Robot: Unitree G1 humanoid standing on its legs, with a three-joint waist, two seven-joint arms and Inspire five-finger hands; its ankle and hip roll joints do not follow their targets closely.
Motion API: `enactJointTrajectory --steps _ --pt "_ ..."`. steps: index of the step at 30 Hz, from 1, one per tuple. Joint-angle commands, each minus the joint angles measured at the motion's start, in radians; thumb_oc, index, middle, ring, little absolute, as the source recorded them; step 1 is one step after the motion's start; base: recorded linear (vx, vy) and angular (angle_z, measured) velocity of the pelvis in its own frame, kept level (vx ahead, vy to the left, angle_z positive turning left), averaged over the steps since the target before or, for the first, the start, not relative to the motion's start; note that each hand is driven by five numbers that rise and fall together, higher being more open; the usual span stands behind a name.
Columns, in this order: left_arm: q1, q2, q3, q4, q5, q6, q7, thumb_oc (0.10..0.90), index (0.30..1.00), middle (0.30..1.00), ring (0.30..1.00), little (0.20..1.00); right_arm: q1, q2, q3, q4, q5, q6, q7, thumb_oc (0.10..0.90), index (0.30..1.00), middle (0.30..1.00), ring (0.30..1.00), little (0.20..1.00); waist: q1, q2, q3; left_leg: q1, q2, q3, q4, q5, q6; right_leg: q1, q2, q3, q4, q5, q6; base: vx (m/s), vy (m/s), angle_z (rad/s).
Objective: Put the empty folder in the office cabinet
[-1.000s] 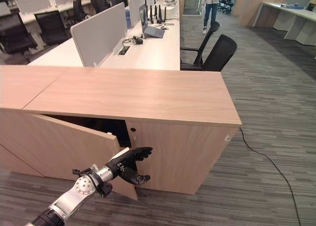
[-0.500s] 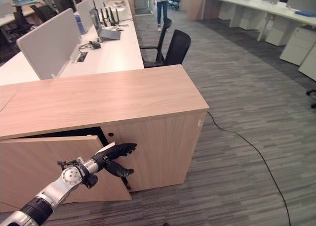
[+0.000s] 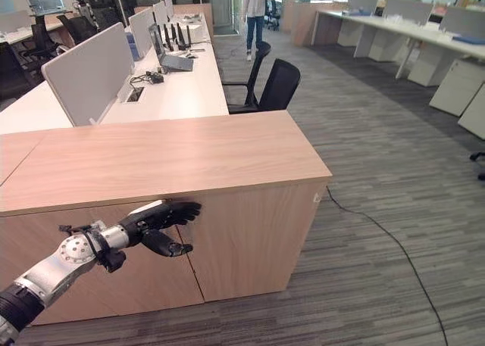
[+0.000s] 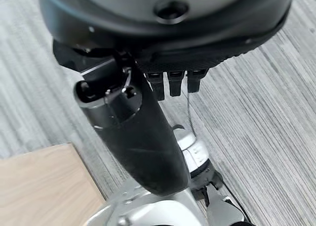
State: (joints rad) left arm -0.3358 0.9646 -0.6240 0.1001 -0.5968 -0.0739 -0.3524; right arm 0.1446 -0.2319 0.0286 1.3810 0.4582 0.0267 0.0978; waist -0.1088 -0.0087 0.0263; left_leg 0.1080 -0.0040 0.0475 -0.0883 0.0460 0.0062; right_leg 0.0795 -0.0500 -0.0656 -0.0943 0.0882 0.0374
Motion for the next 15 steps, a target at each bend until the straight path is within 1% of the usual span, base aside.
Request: enactJointTrajectory --steps 1,3,4,5,6,8,9,11,13,14,15 --pt "-0.168 -0.028 0.095 -0.03 -0.162 -0.092 -0.001 0.8 0.9 0.9 0.9 0.9 -0.09 -0.025 0.02 0.032 0.062 -0.025 0.002 0.8 0.9 0.9 0.9 0.9 -0.004 0.058 -0.009 0.019 0.002 -0.004 0.001 -0.096 -0.018 0.047 -0.031 -0.04 0.008 -0.097 0.09 0.0 0.0 0.0" --pt "-0.083 -0.12 0.151 -0.018 -0.226 -0.078 0.007 0.8 0.9 0.9 0.9 0.9 -0.098 -0.013 0.031 0.028 0.06 -0.025 -0.003 0.8 0.9 0.9 0.9 0.9 0.003 0.05 -0.008 0.017 0.002 -0.007 0.001 -0.098 -0.016 0.047 -0.032 -0.039 0.007 -0.098 0.09 0.0 0.0 0.0" --pt "0.003 -0.239 0.198 0.0 -0.274 -0.056 0.025 0.8 0.9 0.9 0.9 0.9 -0.101 -0.006 0.034 0.031 0.055 -0.023 -0.008 0.8 0.9 0.9 0.9 0.9 0.007 0.044 -0.004 0.021 0.002 -0.009 0.001 -0.101 -0.015 0.051 -0.032 -0.04 0.007 -0.101 0.087 0.0 0.0 0.0" --pt "0.003 -0.239 0.199 0.0 -0.274 -0.056 0.025 0.8 0.9 0.9 0.9 0.9 -0.101 -0.006 0.034 0.031 0.055 -0.023 -0.008 0.8 0.9 0.9 0.9 0.9 0.006 0.044 -0.007 0.018 0.002 -0.009 0.001 -0.1 -0.015 0.048 -0.032 -0.04 0.007 -0.1 0.087 0.0 0.0 0.0" --pt "0.083 -0.35 0.255 0.015 -0.293 -0.063 0.052 0.8 0.9 0.9 0.9 0.9 -0.098 0.005 0.035 0.034 0.048 -0.026 -0.014 0.8 0.9 0.9 0.9 0.9 0.01 0.037 -0.004 0.017 0.002 -0.01 0.001 -0.1 -0.013 0.048 -0.033 -0.04 0.007 -0.101 0.085 0.0 0.0 0.0" --pt "0.19 -0.482 0.301 0.056 -0.313 -0.043 0.086 0.8 0.9 0.9 0.9 0.9 -0.095 0.012 0.02 0.039 0.04 -0.02 -0.023 0.8 0.9 0.9 0.9 0.9 0.017 0.027 0.001 0.012 0.001 -0.015 0.001 -0.101 -0.01 0.045 -0.032 -0.04 0.007 -0.104 0.081 0.0 -0.004 -0.02" --pt "0.229 -0.515 0.309 0.058 -0.317 -0.038 0.094 0.8 0.9 0.9 0.9 0.9 -0.094 0.011 0.014 0.04 0.037 -0.02 -0.029 0.8 0.9 0.9 0.9 0.9 0.02 0.024 0.004 0.011 0.002 -0.019 0.001 -0.102 -0.009 0.045 -0.03 -0.04 0.007 -0.105 0.08 0.0 0.0 0.0" --pt "0.292 -0.546 0.321 0.054 -0.294 -0.034 0.106 0.8 0.9 0.9 0.9 0.9 -0.089 0.012 0.004 0.039 0.034 -0.019 -0.035 0.8 0.9 0.9 0.9 0.9 0.026 0.019 0.009 0.005 0.002 -0.025 0.001 -0.099 -0.007 0.042 -0.029 -0.042 0.007 -0.105 0.077 0.0 -0.004 0.02" --pt "0.325 -0.567 0.292 0.141 -0.285 0.023 0.068 0.8 0.9 0.9 0.9 0.9 -0.086 0.008 0.013 0.047 0.011 -0.015 -0.03 0.8 0.9 0.9 0.9 0.9 0.029 0.016 0.013 -0.003 0.003 -0.026 0.001 -0.097 -0.007 0.037 -0.027 -0.042 0.007 -0.106 0.077 0.0 -0.006 0.02" --pt "0.34 -0.58 0.296 0.171 -0.3 0.043 0.051 0.8 0.9 0.9 0.9 0.9 -0.083 0.005 0.015 0.052 -0.003 -0.011 -0.029 0.8 0.9 0.9 0.9 0.9 0.03 0.014 0.014 -0.005 0.004 -0.027 0.001 -0.097 -0.007 0.034 -0.026 -0.042 0.007 -0.107 0.076 0.0 -0.011 0.06" --pt "0.359 -0.587 0.304 0.209 -0.296 0.05 0.041 0.8 0.9 0.9 0.9 0.9 -0.08 0.003 0.015 0.056 -0.011 -0.01 -0.025 0.8 0.9 0.9 0.9 0.9 0.031 0.014 0.014 -0.007 0.004 -0.028 0.001 -0.096 -0.007 0.032 -0.025 -0.043 0.007 -0.107 0.076 -0.01 -0.01 0.03"
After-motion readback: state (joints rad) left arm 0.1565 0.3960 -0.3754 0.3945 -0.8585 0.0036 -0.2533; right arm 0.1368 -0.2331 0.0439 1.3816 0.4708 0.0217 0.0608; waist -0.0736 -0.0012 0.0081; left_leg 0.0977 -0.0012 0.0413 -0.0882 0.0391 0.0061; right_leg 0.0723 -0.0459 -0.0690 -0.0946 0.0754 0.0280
